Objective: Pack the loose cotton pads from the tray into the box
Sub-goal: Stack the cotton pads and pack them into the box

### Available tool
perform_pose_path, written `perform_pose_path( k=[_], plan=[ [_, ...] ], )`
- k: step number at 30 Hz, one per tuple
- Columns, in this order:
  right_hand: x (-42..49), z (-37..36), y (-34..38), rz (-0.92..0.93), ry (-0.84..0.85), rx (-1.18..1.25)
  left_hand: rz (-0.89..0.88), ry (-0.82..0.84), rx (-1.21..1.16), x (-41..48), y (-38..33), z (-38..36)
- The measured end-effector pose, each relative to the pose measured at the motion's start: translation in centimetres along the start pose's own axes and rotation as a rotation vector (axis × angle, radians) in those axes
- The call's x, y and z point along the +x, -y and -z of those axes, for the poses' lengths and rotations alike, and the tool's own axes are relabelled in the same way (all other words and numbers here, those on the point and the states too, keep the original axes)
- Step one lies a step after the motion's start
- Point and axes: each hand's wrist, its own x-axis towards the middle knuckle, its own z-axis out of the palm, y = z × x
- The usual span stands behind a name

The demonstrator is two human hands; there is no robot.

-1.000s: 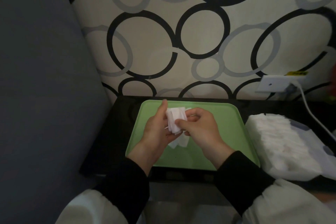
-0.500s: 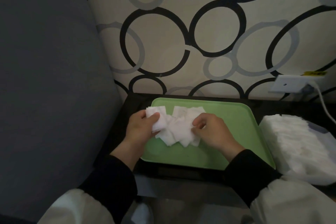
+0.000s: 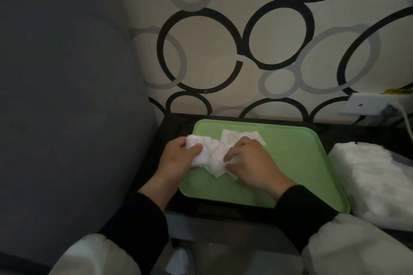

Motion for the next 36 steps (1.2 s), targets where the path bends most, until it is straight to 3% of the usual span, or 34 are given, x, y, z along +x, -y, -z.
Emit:
perform_pose_path(
  k=[6, 11, 16, 22, 28, 33, 36],
  plan=[
    [0.0, 0.8, -1.6, -0.024, -0.061, 0.288, -0.011, 0.023, 0.008, -0.2, -0.3, -0.7],
    [-0.4, 1.4, -2.4, -0.079, -0.072, 0.449, -0.023, 0.136, 0.011, -0.7, -0.8, -1.9],
    [-0.3, 1.9, -2.6, -0.18, -0.159, 0.654, -0.005, 0.246, 0.208, -1.2, -0.5, -3.1],
    [-0.8, 3.8, -2.2, -0.276, -0.292, 0.834, 0.041, 0.151, 0.14, -0.8, -0.4, -3.4],
    [-2.4, 5.8, -1.4, -0.188, -0.137, 1.122, 0.047, 0.247, -0.02, -2.1, -1.8, -5.1],
    [-3.1, 6.1, -2.4, -0.102, 0.063, 1.05, 0.022, 0.295, -0.017, -2.8, -2.5, -7.0],
    [-3.6, 6.3, -3.5, -0.091, 0.044, 0.973, 0.0, 0.335, -0.009, -3.2, -2.9, -7.8]
  ],
)
